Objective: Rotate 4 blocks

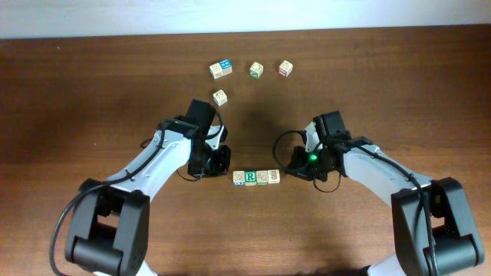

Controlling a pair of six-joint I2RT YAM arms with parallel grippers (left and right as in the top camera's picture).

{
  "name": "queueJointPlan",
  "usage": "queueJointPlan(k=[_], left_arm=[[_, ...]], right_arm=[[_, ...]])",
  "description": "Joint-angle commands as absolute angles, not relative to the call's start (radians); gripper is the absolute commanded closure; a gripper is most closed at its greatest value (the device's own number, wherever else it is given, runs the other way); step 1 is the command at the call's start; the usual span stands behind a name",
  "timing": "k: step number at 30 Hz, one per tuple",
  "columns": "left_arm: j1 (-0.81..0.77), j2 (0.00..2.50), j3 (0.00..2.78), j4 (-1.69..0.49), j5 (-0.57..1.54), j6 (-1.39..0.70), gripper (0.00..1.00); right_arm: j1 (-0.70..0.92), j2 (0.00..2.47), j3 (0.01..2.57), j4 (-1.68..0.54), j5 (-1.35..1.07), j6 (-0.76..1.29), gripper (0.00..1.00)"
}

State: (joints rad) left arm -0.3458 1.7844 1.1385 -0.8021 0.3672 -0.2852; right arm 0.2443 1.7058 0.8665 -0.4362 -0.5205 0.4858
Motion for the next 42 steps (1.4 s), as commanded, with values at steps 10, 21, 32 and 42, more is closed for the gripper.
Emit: queueJointPlan(k=[10,21,32,42], left_arm=[[-0.362,1.834,1.113,-0.767,0.344,-0.302,1.0],[-0.456,1.835,1.113,-0.707,0.336,-0.303,1.0],[-0.455,1.835,1.113,-0.757,0.37,-0.325,1.0],[-0.443,1.835,1.113,-0.709,0.325,-0.299,1.0]], right_arm=[[0.252,1.708,0.862,-0.433,-0.5,0.488,0.96],[0.251,1.708,0.862,-0.445,-0.505,0.488,0.96],[0.217,1.708,0.862,-0.509,-0.531,0.517,0.96],[0.17,1.708,0.85,-0.508,-0.595,0.337,0.96]])
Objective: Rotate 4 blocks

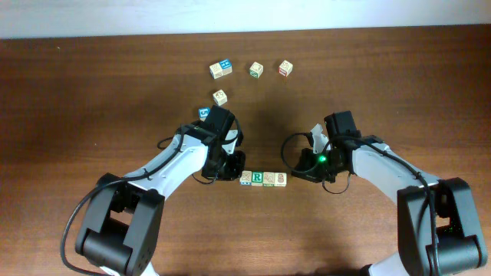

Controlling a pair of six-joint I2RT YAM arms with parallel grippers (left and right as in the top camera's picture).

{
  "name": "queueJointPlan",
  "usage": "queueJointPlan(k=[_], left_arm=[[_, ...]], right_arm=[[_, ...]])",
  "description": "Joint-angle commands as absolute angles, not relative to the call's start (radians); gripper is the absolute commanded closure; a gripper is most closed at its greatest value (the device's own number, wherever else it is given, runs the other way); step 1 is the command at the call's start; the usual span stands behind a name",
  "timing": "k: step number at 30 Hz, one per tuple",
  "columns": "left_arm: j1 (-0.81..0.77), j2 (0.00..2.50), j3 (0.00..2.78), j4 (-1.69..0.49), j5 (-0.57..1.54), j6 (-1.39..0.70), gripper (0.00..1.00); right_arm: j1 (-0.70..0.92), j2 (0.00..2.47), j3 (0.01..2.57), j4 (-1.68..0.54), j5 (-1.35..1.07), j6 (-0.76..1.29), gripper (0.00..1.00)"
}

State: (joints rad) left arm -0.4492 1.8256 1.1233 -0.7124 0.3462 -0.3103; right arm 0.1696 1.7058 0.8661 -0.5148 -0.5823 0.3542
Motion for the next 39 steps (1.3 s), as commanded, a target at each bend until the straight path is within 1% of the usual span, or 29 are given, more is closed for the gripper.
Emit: queueJointPlan(k=[1,5,8,10,15,33,35,39], left_arm=[[-0.443,1.835,1.113,-0.71,0.316,-0.299,1.0],[-0.443,1.835,1.113,-0.711,0.307,-0.299,1.0],[-0.443,1.839,1.111,-0.707,0.371,-0.299,1.0],[-0.443,1.84,1.093,-0.687,0.378,-0.303,1.0],[-0.443,1.84,1.093,-0.685,0.378,-0.303,1.0],[-0.443,1.84,1.093,-0.685,0.378,-0.311,1.0],[-0.443,1.84,1.093,-0.685,0.378,-0.311,1.0],[-0.443,1.84,1.093,-0.685,0.378,-0.311,1.0]], right_arm=[[0.17,1.708,0.849,-0.504,-0.595,0.337,0.96],[0.17,1.708,0.841,-0.493,-0.595,0.341,0.96],[0.17,1.708,0.841,-0.493,-0.595,0.341,0.96],[0.17,1.708,0.841,-0.493,-0.595,0.341,0.96],[0.17,1.708,0.838,-0.509,-0.622,0.35,0.96],[0.19,1.735,0.806,-0.459,-0.675,0.367,0.96],[0.191,1.734,0.806,-0.444,-0.732,0.342,0.96],[0.191,1.728,0.808,-0.429,-0.757,0.34,0.96]])
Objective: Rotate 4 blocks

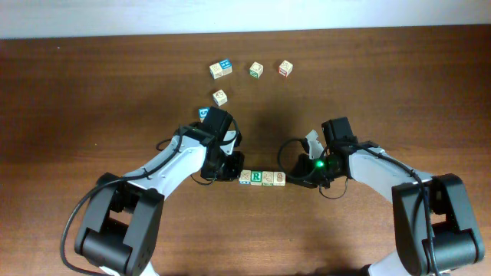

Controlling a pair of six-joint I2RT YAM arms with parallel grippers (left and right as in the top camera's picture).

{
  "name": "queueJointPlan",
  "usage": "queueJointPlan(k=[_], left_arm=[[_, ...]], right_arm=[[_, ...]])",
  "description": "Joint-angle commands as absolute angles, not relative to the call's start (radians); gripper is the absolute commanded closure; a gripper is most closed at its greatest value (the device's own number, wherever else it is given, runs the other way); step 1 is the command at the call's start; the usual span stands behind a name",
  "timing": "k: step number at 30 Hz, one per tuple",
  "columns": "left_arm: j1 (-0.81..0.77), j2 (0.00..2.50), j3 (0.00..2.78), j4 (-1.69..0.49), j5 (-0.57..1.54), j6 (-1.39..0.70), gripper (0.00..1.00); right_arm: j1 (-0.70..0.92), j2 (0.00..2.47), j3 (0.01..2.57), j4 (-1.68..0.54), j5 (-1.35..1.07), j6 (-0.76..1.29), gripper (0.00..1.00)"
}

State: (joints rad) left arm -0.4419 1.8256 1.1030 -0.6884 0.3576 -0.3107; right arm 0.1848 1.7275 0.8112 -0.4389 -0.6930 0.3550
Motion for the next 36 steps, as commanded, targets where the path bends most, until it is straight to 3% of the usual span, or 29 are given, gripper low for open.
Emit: queueJointPlan(k=[1,19,36], left_arm=[[-0.443,1.84,1.093,-0.685,0.378,-0.311,1.0],[-0.443,1.84,1.093,-0.685,0.378,-0.31,1.0],[-0.443,1.84,1.093,-0.685,0.381,-0.31,1.0]], right_arm=[[0.191,1.718,0.808,-0.429,-0.757,0.34,0.96],[0.279,1.633,0.847,-0.434,-0.757,0.356,0.96],[0.476,1.633,0.941,-0.369,-0.722,0.473,0.96]])
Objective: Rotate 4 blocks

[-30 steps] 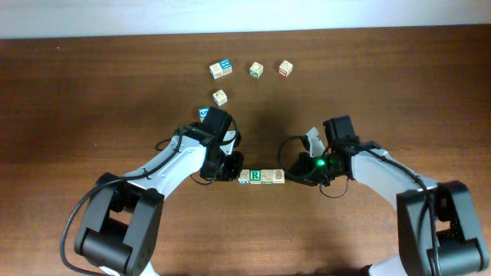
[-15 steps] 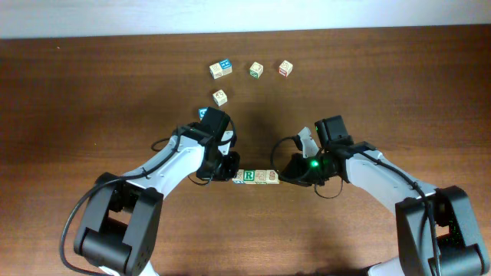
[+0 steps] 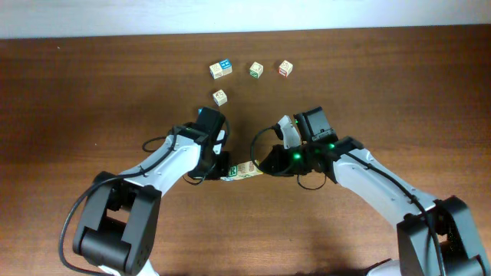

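Note:
A short row of lettered wooden blocks [image 3: 241, 170] lies near the table's middle, tilted a little, its left end nearer the front. My left gripper [image 3: 217, 164] is against the row's left end. From the other side, my right gripper [image 3: 269, 162] covers the right end, so only part of the row shows. Both grippers are dark shapes from above, and how their fingers stand cannot be made out. Several more blocks lie at the back: a blue-topped one [image 3: 221, 69], a green-marked one [image 3: 255, 70], a red-marked one [image 3: 285, 67] and a pale one [image 3: 220, 96].
The brown wooden table [image 3: 92, 100] reaches to a white wall along the back edge. Both arms slant in from the front corners and meet at the row. The loose blocks at the back stand well away from the arms.
My right gripper has moved left and now covers the row's right end. The row has shifted left and turned slightly. My left gripper has drawn back a little to the left.
At first the row lay straight with a gripper standing off each end. The left gripper then closed on the left end and the row sat further right. The right gripper came up to the right end, and now the row is tilted between both.

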Controlling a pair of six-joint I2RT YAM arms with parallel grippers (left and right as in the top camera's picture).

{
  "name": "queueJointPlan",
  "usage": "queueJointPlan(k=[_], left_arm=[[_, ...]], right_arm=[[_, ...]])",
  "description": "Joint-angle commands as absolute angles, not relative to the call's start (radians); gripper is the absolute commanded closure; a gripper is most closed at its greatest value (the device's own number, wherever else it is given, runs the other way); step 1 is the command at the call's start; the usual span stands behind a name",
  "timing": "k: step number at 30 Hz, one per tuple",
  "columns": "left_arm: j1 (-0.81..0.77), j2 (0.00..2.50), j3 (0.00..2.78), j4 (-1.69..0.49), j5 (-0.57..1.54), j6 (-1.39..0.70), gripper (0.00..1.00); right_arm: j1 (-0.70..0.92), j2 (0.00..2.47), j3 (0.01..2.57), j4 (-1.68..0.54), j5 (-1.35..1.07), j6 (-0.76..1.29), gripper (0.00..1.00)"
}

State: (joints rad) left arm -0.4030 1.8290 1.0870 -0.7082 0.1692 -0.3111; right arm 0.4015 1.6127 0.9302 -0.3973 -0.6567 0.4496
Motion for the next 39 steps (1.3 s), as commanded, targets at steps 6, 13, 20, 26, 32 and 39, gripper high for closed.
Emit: queueJointPlan(k=[6,13,20,26,32,39], left_arm=[[-0.443,1.84,1.093,-0.686,0.382,-0.31,1.0],[-0.443,1.84,1.093,-0.689,0.38,-0.31,1.0],[-0.31,1.84,1.094,-0.687,0.362,-0.31,1.0],[-0.278,1.84,1.094,-0.654,0.327,-0.31,1.0],[-0.265,1.84,1.122,-0.644,0.209,-0.31,1.0],[-0.22,1.84,1.177,-0.651,0.208,-0.299,1.0]], right_arm=[[0.478,1.633,0.941,-0.344,-0.722,0.49,0.96],[0.478,1.643,0.941,-0.325,-0.714,0.508,0.96],[0.492,1.645,0.941,-0.324,-0.622,0.515,0.96],[0.531,1.667,0.941,-0.295,-0.556,0.514,0.96],[0.551,1.683,0.941,-0.286,-0.524,0.514,0.96],[0.551,1.672,0.986,-0.302,-0.572,0.514,0.96]])
